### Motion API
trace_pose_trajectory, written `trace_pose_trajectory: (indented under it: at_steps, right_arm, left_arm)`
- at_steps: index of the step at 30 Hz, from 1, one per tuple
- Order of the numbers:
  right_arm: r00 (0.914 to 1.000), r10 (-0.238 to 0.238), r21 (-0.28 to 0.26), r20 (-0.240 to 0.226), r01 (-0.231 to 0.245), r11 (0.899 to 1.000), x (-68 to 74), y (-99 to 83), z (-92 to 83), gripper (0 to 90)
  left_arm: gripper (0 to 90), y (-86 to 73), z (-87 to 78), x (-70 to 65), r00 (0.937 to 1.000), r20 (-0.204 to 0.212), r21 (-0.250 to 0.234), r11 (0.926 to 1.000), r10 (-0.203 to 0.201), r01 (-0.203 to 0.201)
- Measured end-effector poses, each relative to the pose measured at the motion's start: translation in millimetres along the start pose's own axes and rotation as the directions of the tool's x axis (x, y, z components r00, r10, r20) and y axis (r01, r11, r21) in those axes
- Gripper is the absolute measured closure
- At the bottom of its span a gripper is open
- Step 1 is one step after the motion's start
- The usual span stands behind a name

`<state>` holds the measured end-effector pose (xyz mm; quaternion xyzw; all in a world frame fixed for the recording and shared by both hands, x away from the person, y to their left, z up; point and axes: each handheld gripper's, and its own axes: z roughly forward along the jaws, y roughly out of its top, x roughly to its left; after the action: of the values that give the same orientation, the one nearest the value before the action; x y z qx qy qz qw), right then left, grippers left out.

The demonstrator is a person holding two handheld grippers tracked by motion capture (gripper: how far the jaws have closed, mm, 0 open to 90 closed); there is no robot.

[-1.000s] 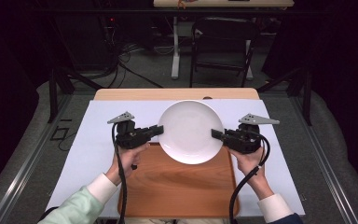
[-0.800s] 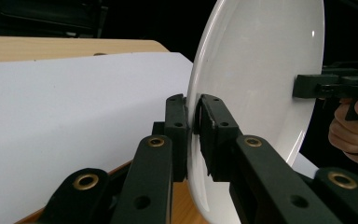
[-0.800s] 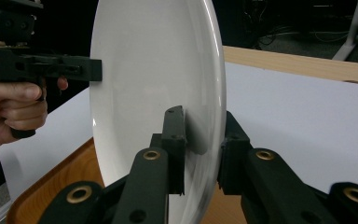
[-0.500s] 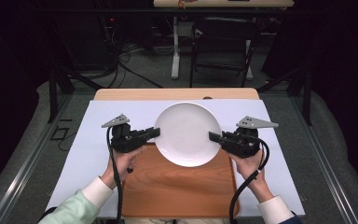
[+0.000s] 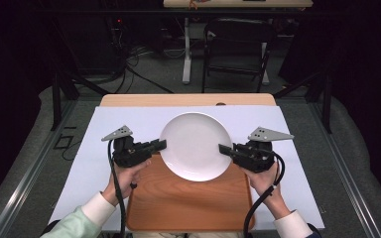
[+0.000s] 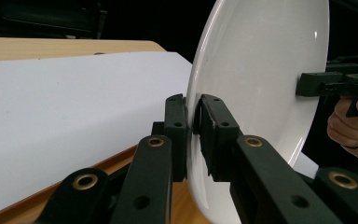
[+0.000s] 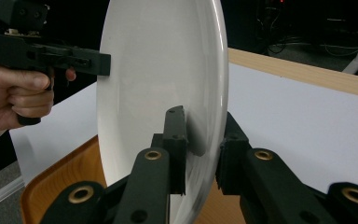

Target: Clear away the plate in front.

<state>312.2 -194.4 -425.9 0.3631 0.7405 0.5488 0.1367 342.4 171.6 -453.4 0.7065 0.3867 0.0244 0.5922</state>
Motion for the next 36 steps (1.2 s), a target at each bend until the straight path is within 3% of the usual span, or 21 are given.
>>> trace_pose_trajectory:
  at_steps: [36]
  right_arm:
    - [0.9985, -0.006, 0.053, -0.054, 0.009, 0.999, 21.8, -15.1, -1.5, 77.4]
  left_arm:
    - [81.0, -18.8, -23.2, -6.9, 0.9990, -0.006, 0.040, 0.9982, -0.045, 0.045]
